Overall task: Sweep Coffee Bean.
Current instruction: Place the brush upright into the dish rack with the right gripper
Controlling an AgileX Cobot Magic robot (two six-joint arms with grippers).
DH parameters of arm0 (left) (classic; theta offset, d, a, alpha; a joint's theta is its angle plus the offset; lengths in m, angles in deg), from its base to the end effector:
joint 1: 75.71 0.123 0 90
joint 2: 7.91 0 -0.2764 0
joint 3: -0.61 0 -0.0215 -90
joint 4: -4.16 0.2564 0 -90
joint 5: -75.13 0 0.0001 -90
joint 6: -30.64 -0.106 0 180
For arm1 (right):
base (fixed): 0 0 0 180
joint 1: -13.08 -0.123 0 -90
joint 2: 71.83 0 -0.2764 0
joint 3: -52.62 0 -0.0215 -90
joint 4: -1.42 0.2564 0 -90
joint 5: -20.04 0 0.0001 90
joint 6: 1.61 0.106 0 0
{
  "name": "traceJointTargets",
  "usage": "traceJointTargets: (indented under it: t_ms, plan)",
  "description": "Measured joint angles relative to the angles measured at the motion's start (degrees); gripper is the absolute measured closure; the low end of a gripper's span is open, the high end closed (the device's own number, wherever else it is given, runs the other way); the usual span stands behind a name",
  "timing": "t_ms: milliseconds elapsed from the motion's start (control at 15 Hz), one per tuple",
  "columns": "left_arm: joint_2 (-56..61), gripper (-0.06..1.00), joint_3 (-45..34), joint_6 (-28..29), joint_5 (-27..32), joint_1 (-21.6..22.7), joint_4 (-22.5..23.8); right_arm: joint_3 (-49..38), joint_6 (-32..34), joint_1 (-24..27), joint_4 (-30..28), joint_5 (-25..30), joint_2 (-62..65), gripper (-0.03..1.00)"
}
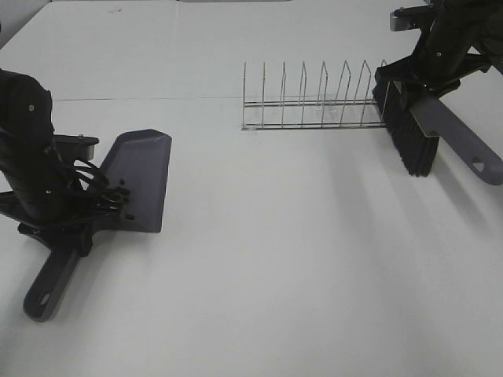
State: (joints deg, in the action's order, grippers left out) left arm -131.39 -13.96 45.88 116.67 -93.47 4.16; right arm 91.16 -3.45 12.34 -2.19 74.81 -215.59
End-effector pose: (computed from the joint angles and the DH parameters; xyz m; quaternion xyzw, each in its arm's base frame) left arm 0.3243 -0.1039 0.0712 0.0220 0.9998 -0.0010 0.0034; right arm 0.5122 0.0012 0.1404 -0.0356 0.9838 -0.0302 0.1734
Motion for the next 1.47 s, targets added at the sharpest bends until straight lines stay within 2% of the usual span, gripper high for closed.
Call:
traceJointTargets:
  t_ms: [333, 933, 1000, 1133, 1200, 1467]
  plan:
    - [0.00, 0.63, 0.00, 0.00, 0.00, 0.00, 0.00, 8.59, 0.00, 0.00, -0.17, 1.78, -4.41, 0.70]
    - [0.00, 0.63, 0.00, -0.06, 0.00, 0.00, 0.00, 9.28, 3.61, -0.11, -1.09, 1.15, -5.39, 0.68]
    - [0.00, 0.63, 0.00, -0.06, 0.00, 0.00, 0.00, 9.34, 4.64, -0.11, -1.72, 1.15, -5.39, 0.58]
    - [0.00, 0.63, 0.00, -0.06, 0.00, 0.00, 0.00, 9.45, 5.27, -0.06, -2.75, 1.09, -5.39, 0.29]
    - [0.00, 0.63, 0.00, -0.06, 0.00, 0.00, 0.00, 9.45, 5.61, -0.06, -2.98, 1.09, -5.39, 0.21]
    - [0.00, 0.63, 0.34, -0.06, 0.34, 0.00, 0.00, 9.45, 5.61, -0.06, -2.98, 3.44, -2.86, 0.16]
